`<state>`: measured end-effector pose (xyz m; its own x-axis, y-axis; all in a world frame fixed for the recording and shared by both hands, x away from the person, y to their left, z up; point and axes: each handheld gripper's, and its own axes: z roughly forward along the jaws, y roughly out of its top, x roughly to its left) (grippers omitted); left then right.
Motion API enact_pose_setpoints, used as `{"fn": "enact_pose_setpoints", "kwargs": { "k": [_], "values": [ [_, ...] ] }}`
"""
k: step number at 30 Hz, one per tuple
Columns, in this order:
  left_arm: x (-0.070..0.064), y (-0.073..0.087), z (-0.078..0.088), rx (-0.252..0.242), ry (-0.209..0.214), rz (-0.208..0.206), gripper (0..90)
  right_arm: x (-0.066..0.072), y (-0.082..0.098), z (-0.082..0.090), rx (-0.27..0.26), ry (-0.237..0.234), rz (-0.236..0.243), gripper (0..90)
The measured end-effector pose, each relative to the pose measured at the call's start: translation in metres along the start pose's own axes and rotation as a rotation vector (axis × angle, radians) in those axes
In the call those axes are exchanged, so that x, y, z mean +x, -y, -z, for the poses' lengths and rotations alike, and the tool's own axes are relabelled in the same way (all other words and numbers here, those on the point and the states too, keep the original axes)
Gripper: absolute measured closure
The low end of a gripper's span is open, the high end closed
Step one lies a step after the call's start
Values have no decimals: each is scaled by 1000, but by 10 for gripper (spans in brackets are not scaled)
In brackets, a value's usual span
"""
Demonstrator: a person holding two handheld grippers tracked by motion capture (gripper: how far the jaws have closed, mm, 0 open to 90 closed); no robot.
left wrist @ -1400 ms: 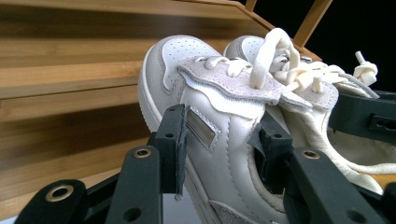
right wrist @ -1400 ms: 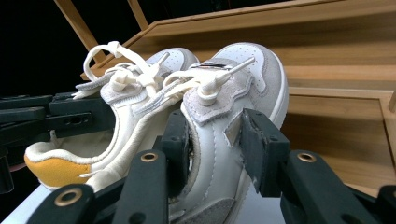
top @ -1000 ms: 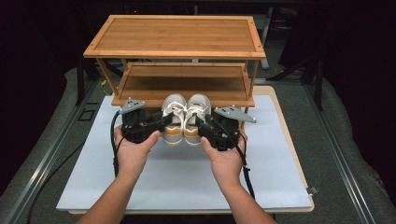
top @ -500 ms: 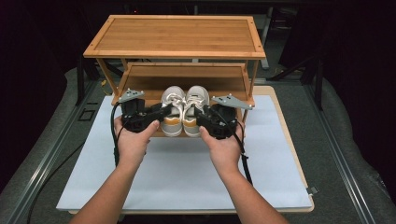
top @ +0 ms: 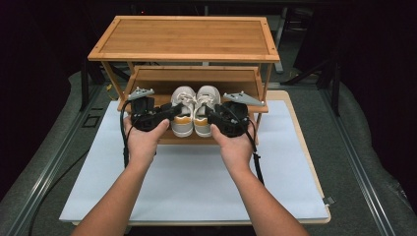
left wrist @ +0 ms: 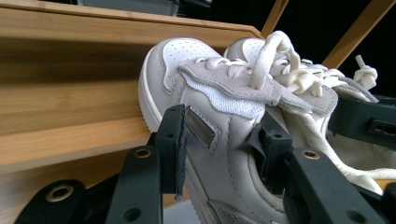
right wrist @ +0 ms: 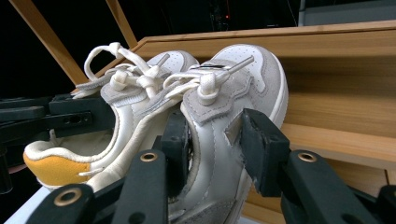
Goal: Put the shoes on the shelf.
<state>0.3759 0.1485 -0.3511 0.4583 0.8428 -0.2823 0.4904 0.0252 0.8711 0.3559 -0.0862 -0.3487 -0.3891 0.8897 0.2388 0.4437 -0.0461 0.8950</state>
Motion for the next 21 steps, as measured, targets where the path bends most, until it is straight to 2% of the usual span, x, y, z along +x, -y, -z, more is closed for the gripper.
{"fn": "enact_pose_setpoints", "kwargs": {
  "k": [21],
  "values": [
    [6, -15, -19, -8, -6, 6, 608, -10, -15, -17, 9, 18, 10, 631]
  ]
}}
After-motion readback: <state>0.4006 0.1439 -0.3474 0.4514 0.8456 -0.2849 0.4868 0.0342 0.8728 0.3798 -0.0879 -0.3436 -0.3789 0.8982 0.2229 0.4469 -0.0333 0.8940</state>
